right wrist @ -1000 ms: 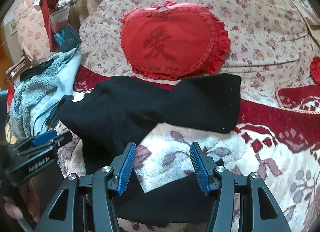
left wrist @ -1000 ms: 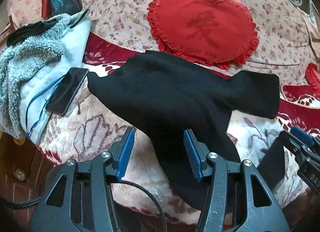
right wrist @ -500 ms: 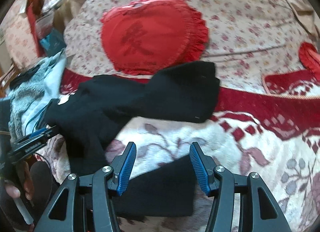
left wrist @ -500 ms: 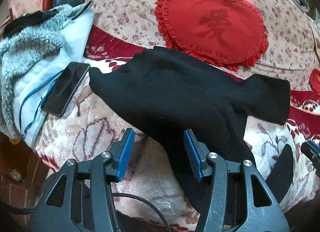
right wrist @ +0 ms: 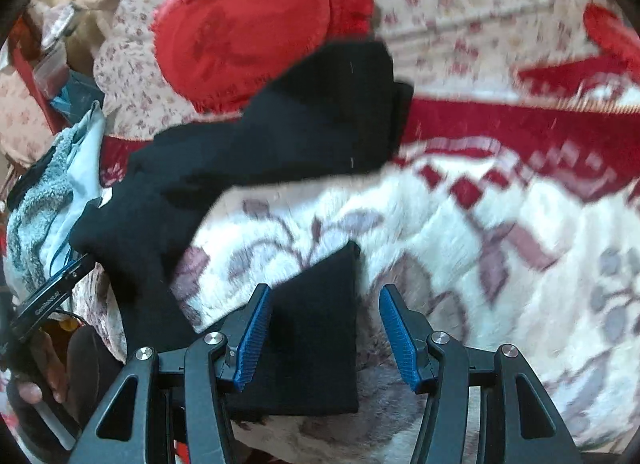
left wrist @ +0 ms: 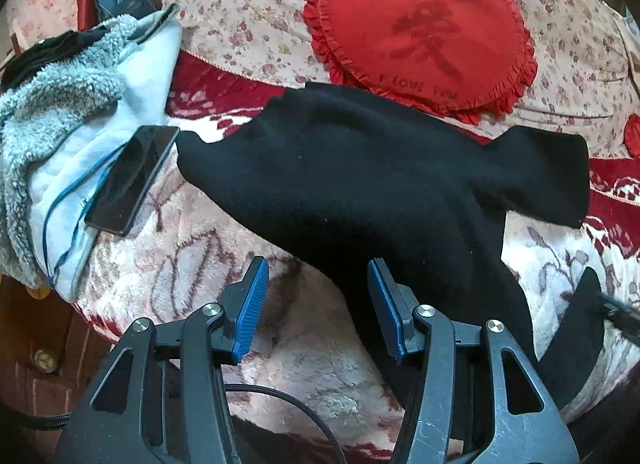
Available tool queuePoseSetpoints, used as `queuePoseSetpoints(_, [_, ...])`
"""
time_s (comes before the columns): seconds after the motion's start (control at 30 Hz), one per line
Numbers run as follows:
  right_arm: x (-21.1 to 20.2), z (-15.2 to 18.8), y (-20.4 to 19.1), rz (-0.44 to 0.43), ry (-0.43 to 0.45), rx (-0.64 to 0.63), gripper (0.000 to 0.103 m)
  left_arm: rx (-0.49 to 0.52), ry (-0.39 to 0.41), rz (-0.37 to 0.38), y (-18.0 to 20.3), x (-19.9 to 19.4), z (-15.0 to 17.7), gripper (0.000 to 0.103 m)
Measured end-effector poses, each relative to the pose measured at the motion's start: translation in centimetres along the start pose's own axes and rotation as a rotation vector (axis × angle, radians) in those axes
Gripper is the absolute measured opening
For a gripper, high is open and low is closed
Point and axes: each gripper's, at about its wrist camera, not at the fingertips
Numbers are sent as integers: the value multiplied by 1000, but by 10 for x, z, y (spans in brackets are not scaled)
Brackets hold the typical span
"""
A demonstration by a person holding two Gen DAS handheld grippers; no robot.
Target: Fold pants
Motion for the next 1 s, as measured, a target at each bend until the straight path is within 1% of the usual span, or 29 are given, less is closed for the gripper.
queuePoseSetpoints(0.03, [7, 2, 4, -6, -17, 17, 53, 2, -1, -4, 0, 0, 1, 51])
queuePoseSetpoints(0.07, [10, 5, 6, -17, -8, 17, 52, 5, 0, -9, 1, 0, 2, 51])
queuePoseSetpoints(0.1, [7, 8, 6, -20, 22, 2, 39, 9, 1, -19, 0, 0, 2, 51])
queuePoseSetpoints(0.13, [3, 10, 5, -37, 46, -12, 7, 11, 1, -29, -1, 0, 2, 51])
queuePoseSetpoints(0.2, [-4, 9, 7, -127, 66, 7, 6, 2, -3, -37, -5, 2, 0, 51])
queuePoseSetpoints(0.23, [-10, 7, 7, -140, 86, 3, 6, -12, -7, -36, -8, 2, -1, 51])
queuePoseSetpoints(0.37, [-37, -4, 4, -142, 160, -34, 5, -44, 1, -39, -17, -1, -4, 51])
queuePoseSetpoints(0.4, [-50, -10, 6, -124, 198, -46, 2, -44, 4, -45, -18, -2, -5, 51])
queuePoseSetpoints(0.47, [-71, -20, 11, -90, 266, -46, 2, -52, 8, -50, -22, -3, -7, 51])
queuePoseSetpoints(0.53, [-99, -31, 20, -34, 354, -36, 2, -73, 12, -50, -27, -4, -9, 51])
queuePoseSetpoints(0.6, [-121, -34, 32, 1, 408, -26, 2, -95, 16, -48, -32, -5, -11, 51])
queuePoseSetpoints(0.7, [-146, -36, 46, 23, 457, -12, 2, -111, 19, -52, -38, -6, -15, 51])
queuePoseSetpoints(0.77, [-153, -37, 52, 68, 483, -17, 2, -120, 22, -60, -42, -5, -17, 51])
queuePoseSetpoints(0.8, [-152, -35, 57, 105, 482, -15, 2, -127, 20, -62, -45, -4, -17, 51])
queuePoseSetpoints(0.87, [-142, -36, 66, 129, 449, 6, 2, -140, 12, -64, -50, -3, -15, 51])
queuePoseSetpoints(1.0, [-102, -21, 77, 152, 302, 10, 2, -173, -20, -72, -65, 4, -10, 51])
Point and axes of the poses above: each gripper's, at about its wrist camera, not at the fingertips, and x roughly the way its jaws point, y to its right, z to its underside, and after that the axes turned 5 degrees about x, right-handed
